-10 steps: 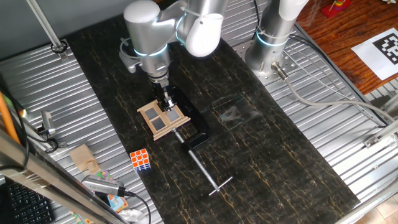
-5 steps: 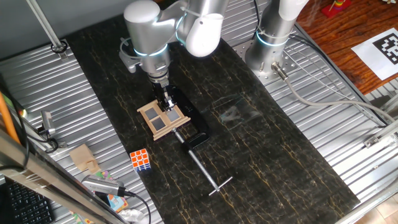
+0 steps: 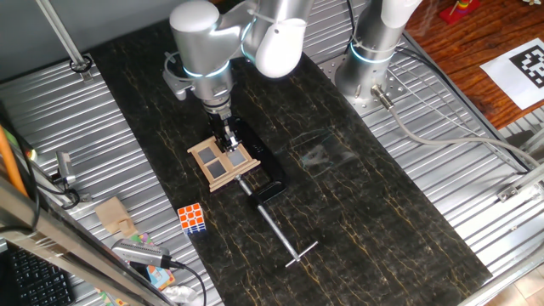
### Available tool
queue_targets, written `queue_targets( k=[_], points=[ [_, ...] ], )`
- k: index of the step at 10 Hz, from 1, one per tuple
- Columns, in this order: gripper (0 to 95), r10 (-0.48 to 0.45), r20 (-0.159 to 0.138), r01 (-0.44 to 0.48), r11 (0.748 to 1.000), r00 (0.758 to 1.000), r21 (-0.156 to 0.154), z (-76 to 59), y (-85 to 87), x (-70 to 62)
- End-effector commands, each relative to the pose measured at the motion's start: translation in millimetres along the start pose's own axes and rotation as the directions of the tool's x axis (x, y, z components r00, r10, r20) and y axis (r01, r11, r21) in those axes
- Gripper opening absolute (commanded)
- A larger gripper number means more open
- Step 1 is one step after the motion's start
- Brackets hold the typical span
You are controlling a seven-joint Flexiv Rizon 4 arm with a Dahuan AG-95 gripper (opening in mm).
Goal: Close a sliding window
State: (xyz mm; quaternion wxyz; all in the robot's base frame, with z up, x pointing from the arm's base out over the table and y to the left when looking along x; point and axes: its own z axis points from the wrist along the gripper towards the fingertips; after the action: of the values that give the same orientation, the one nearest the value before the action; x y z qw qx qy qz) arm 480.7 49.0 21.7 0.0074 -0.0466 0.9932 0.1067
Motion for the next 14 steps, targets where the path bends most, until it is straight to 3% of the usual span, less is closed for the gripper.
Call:
queue_targets(
  k=[1, 3, 5, 14],
  points=[
    [0.0, 0.007, -0.009, -0.007, 1.000, 1.000, 0.007, -11.8, -0.9, -3.2],
    [0.0, 0.000, -0.011, 0.000, 1.000, 1.000, 0.009, -35.5, -0.9, -8.3],
    [0.0, -0.007, -0.010, 0.008, 1.000, 1.000, 0.014, -47.3, -0.1, -10.3],
    [0.0, -0.003, -0.005, 0.003, 1.000, 1.000, 0.018, -33.0, -0.9, -8.0]
  ],
)
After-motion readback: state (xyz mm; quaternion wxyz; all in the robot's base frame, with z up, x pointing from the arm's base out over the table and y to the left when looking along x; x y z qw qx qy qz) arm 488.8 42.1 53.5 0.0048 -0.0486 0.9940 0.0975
